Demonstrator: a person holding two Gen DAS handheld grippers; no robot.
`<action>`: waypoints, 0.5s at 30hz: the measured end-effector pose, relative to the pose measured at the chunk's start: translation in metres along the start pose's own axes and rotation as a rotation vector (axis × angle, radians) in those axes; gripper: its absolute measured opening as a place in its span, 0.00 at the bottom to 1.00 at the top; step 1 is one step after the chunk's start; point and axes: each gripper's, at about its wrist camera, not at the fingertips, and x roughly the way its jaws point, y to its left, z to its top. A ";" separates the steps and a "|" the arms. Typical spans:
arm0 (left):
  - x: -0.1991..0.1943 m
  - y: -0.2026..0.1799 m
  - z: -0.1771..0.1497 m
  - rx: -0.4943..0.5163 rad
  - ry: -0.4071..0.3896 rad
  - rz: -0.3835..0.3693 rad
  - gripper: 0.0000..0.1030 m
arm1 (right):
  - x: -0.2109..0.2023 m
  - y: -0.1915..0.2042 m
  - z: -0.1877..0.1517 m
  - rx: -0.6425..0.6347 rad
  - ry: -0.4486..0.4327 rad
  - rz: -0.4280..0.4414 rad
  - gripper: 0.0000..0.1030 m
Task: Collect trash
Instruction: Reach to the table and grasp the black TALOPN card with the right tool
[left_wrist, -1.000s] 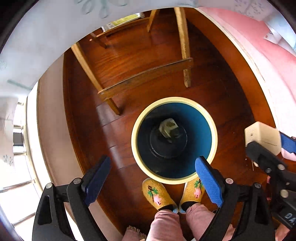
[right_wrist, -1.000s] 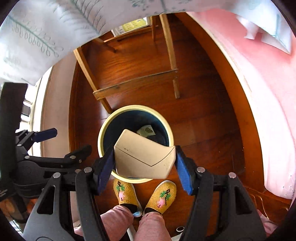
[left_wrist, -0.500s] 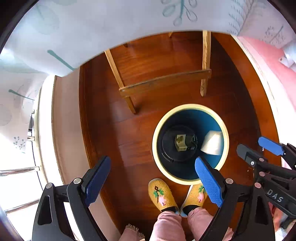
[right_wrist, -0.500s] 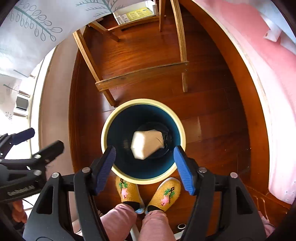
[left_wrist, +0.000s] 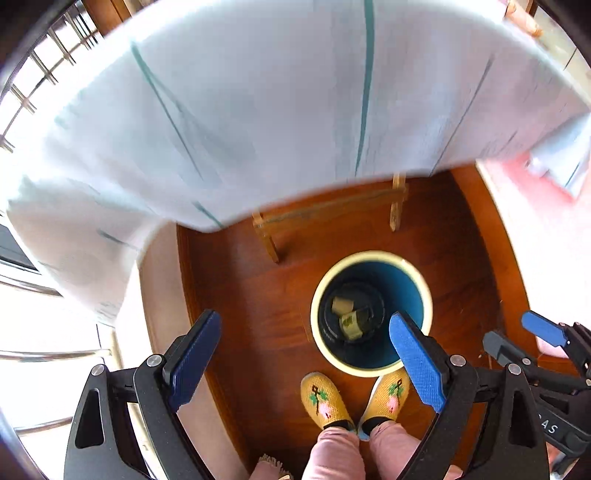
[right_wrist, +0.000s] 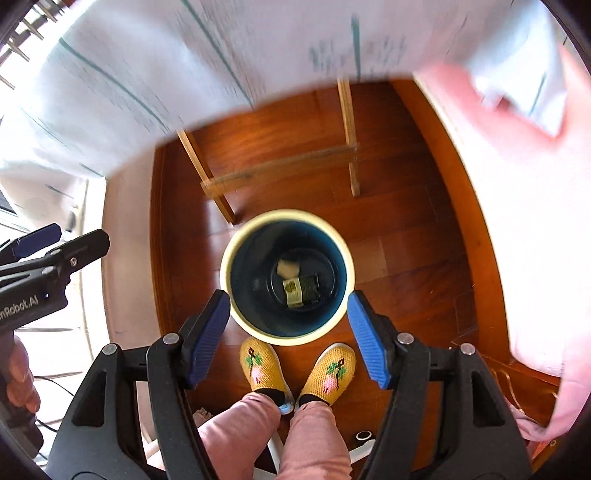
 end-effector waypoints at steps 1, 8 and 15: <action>-0.016 0.001 0.005 0.001 -0.016 -0.002 0.91 | -0.015 0.002 0.004 0.002 -0.019 0.001 0.61; -0.138 0.007 0.047 0.032 -0.174 -0.051 0.91 | -0.134 0.024 0.045 0.022 -0.208 0.001 0.62; -0.235 0.009 0.087 0.054 -0.357 -0.136 0.91 | -0.225 0.045 0.078 0.028 -0.382 -0.015 0.62</action>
